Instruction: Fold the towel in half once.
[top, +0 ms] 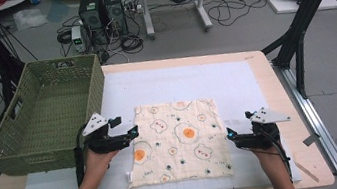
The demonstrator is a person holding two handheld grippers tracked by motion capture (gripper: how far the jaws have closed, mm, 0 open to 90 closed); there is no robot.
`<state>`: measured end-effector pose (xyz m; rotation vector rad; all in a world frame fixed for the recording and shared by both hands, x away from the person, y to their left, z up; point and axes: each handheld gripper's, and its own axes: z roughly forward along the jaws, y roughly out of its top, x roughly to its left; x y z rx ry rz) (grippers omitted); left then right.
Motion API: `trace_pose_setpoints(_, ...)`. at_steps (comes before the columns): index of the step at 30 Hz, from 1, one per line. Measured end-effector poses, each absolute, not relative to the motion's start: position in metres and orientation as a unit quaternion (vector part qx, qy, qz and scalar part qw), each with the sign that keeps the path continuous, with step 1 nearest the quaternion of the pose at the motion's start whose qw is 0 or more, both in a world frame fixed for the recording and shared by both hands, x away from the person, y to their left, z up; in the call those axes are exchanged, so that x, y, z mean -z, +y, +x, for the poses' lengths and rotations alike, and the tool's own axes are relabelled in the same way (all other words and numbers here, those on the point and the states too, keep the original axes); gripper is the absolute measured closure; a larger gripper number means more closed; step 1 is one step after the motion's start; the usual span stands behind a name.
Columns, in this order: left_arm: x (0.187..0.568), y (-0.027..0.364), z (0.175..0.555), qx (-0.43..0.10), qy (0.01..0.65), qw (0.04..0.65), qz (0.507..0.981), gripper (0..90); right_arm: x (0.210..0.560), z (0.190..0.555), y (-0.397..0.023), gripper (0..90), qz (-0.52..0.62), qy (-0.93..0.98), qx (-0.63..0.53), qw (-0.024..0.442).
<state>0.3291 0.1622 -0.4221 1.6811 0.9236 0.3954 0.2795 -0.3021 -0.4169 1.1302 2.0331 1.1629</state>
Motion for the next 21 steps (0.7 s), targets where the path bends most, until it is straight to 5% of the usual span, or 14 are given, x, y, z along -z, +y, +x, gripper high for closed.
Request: trace_pose_setpoints(21,0.396,0.134,0.403,-0.175,0.428,0.488,0.74,26.3,0.416,0.279,-0.308,11.1,0.423,0.748,-0.443,0.258)
